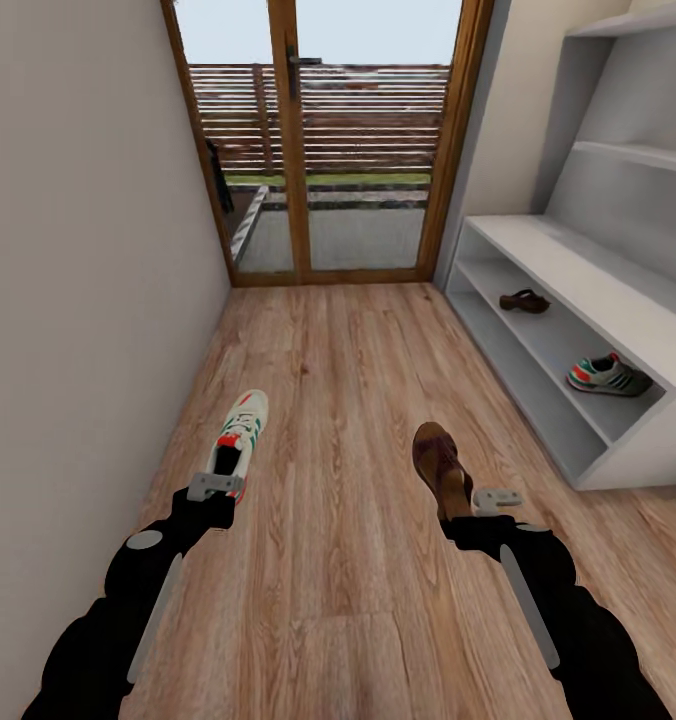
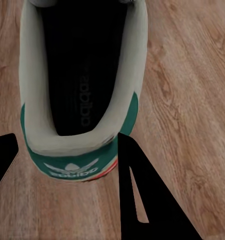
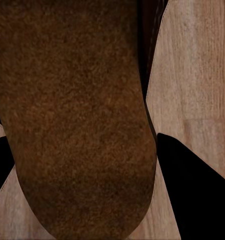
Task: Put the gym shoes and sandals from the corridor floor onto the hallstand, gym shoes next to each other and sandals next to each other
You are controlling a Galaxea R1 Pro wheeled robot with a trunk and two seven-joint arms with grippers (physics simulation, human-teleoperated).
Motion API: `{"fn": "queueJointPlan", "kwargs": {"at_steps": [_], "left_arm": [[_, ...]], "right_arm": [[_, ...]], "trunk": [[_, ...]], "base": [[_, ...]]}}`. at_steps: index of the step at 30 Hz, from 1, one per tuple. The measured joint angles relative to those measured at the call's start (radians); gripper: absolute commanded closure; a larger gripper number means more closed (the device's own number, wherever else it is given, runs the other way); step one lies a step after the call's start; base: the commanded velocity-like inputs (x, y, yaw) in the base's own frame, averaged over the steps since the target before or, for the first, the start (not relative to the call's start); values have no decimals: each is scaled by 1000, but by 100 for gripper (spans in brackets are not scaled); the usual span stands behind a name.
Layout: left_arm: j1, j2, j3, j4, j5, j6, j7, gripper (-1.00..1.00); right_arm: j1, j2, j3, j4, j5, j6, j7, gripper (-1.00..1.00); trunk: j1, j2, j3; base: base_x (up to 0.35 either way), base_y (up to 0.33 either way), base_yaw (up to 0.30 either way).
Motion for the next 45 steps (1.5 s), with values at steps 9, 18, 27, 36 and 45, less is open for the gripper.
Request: {"fn": "queueJointPlan", "kwargs": {"at_steps": [9, 18, 27, 36, 45], "left_arm": [[1, 0, -1, 0, 0, 0, 0, 100], [1, 0, -1, 0, 0, 0, 0, 100], [0, 0, 0, 1, 0, 0, 0, 100], [0, 0, -1, 1, 0, 0, 0, 100], [1, 0, -1, 1, 0, 0, 0, 100]], "right_arm": [[0, 0, 0, 0, 0, 0, 0, 100], [0, 0, 0, 0, 0, 0, 0, 100], [0, 0, 0, 0, -1, 0, 0, 100], [0, 0, 0, 0, 0, 0, 0, 100], [0, 0, 0, 0, -1, 0, 1, 100]], "trunk": [[0, 0, 0], [0, 0, 0], [0, 0, 0], [0, 0, 0], [0, 0, 0]], "base": [[324, 43, 0], [324, 1, 0], [324, 0, 0], [324, 22, 0], [324, 71, 0]]}}
